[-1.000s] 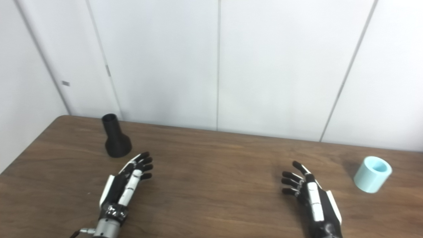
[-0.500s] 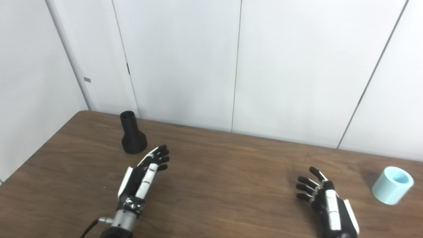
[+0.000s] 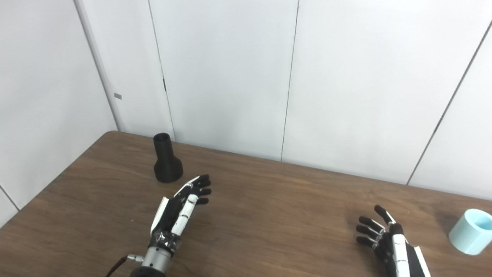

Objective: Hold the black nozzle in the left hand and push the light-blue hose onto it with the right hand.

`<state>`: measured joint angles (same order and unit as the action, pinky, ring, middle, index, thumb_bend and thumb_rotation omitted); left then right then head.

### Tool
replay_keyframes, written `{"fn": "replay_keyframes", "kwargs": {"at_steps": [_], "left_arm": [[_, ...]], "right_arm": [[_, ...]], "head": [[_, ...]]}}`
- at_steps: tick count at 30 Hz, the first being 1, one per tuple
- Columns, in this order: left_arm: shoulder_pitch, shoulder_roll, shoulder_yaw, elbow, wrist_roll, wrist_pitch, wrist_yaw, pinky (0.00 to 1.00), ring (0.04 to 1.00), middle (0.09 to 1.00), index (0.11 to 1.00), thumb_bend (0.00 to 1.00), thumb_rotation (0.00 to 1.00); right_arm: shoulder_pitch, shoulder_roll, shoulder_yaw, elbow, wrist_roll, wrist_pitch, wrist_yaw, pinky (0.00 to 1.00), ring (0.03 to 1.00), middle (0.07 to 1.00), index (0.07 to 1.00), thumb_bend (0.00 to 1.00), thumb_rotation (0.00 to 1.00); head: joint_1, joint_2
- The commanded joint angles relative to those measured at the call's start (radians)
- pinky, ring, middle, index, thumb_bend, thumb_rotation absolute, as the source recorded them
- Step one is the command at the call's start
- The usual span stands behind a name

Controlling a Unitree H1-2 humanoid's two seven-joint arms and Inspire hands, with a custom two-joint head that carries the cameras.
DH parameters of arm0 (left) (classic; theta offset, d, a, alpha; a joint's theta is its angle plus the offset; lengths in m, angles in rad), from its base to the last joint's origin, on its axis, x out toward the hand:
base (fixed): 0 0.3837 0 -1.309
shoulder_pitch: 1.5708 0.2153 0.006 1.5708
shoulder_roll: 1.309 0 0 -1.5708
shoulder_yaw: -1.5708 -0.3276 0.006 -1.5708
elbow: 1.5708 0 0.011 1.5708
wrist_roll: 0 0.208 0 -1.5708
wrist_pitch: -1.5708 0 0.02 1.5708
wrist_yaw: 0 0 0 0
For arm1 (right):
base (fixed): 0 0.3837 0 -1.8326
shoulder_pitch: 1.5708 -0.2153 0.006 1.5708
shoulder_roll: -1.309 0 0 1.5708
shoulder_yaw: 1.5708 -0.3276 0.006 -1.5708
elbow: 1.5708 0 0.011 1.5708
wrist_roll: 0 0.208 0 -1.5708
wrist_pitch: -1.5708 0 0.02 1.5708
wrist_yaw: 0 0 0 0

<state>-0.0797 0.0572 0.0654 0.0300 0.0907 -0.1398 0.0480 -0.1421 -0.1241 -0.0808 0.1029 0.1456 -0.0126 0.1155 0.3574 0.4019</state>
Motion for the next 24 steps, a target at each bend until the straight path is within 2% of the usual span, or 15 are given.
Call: {"fn": "replay_keyframes", "kwargs": {"at_steps": [1,6,10,12,15,18,21,24], "left_arm": [[0.050,-0.021,-0.012,0.047,-0.002,0.000,0.008,0.76,0.806,0.844,0.838,0.34,0.76],[0.059,-0.012,-0.018,0.023,0.031,0.013,0.015,0.76,0.808,0.845,0.844,0.34,0.68],[0.074,-0.014,-0.006,-0.032,0.067,0.029,0.045,0.74,0.802,0.832,0.846,0.37,0.51],[0.080,-0.022,0.007,-0.067,0.095,0.040,0.075,0.71,0.766,0.806,0.821,0.43,0.36],[0.081,-0.027,0.024,-0.118,0.156,0.041,0.124,0.66,0.720,0.768,0.796,0.52,0.22],[0.076,-0.021,0.042,-0.142,0.203,0.027,0.169,0.64,0.691,0.731,0.778,0.63,0.17],[0.061,-0.033,0.091,-0.181,0.211,0.066,0.217,0.62,0.669,0.722,0.784,0.72,0.11],[0.047,-0.031,0.140,-0.209,0.207,0.093,0.250,0.64,0.675,0.727,0.807,0.77,0.08]], "right_arm": [[0.025,-0.016,-0.016,0.003,0.001,0.037,-0.011,0.63,0.734,0.762,0.906,0.37,1.00],[0.028,-0.016,-0.014,-0.003,-0.006,0.037,-0.014,0.63,0.735,0.764,0.904,0.39,1.00],[0.039,-0.015,-0.014,-0.032,-0.001,0.055,-0.012,0.63,0.746,0.773,0.909,0.38,1.00],[0.046,-0.015,-0.014,-0.049,0.001,0.068,-0.011,0.63,0.742,0.771,0.913,0.39,1.00],[0.053,-0.016,-0.013,-0.075,-0.011,0.091,-0.018,0.63,0.737,0.765,0.913,0.39,1.00],[0.053,-0.013,-0.018,-0.089,-0.017,0.106,-0.027,0.63,0.732,0.756,0.906,0.38,1.00],[0.052,-0.014,-0.021,-0.095,-0.022,0.114,-0.029,0.63,0.729,0.749,0.900,0.37,1.00],[0.052,-0.013,-0.022,-0.108,-0.032,0.133,-0.037,0.64,0.726,0.746,0.894,0.36,1.00]], "head": [[0.001,0.000],[0.005,0.007],[0.009,0.018],[0.009,0.023],[0.010,0.032],[0.010,0.034],[0.009,0.036],[0.001,0.038]]}}
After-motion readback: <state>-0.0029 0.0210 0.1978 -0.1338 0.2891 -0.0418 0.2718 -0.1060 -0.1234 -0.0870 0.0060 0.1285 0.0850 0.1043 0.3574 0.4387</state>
